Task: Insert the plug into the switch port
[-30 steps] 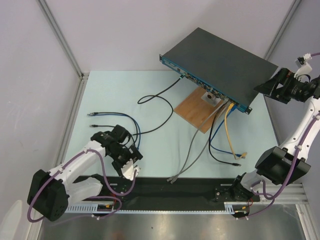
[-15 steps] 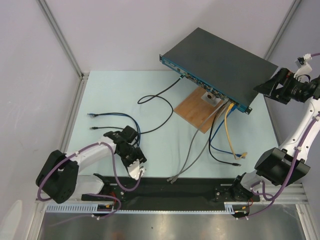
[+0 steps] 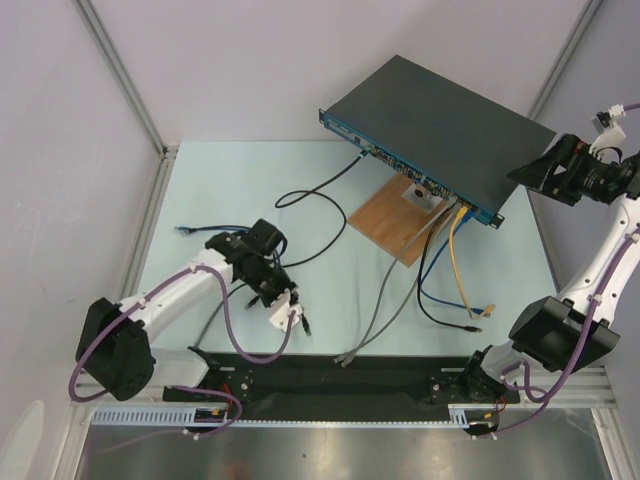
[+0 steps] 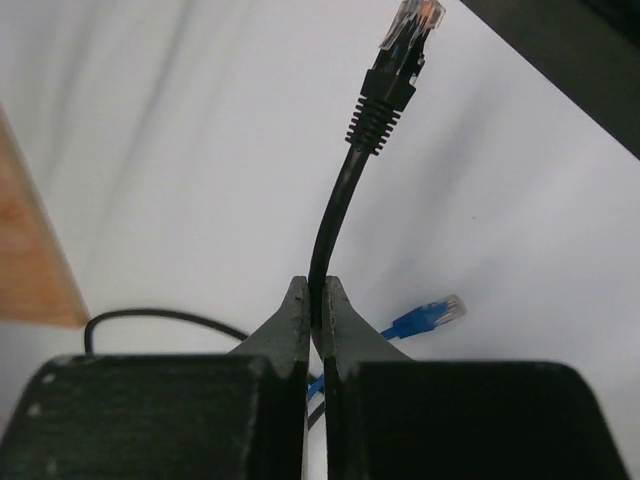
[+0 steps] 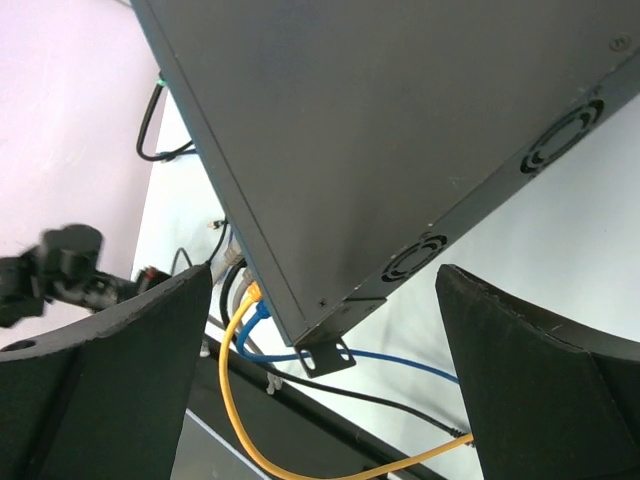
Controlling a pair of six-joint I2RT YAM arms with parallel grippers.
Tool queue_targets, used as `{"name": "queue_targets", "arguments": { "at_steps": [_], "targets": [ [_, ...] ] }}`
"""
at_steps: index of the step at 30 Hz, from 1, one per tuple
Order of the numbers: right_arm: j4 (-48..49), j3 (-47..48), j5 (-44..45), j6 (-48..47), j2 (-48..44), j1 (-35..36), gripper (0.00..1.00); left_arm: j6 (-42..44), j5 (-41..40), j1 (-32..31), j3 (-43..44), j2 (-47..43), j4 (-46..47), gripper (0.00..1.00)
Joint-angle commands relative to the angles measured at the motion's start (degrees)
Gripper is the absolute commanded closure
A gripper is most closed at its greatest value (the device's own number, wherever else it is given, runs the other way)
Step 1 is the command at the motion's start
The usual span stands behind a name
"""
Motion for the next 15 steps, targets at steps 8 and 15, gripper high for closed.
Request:
{"name": "queue_targets", "arguments": {
  "at_steps": [8,15],
  "targets": [
    [13.1,-0.5,-10.2,4.7,-7.7,2.5,0.01,-46.2,22.3,-0.5,32.6,2.5,-7.2,1.0],
    [25.1,-7.8,-13.6,14.9,-13.5,6.5,0.12,-103.4,6.2,-2.9,37.2,3.8,23.8,1.0]
  ]
}}
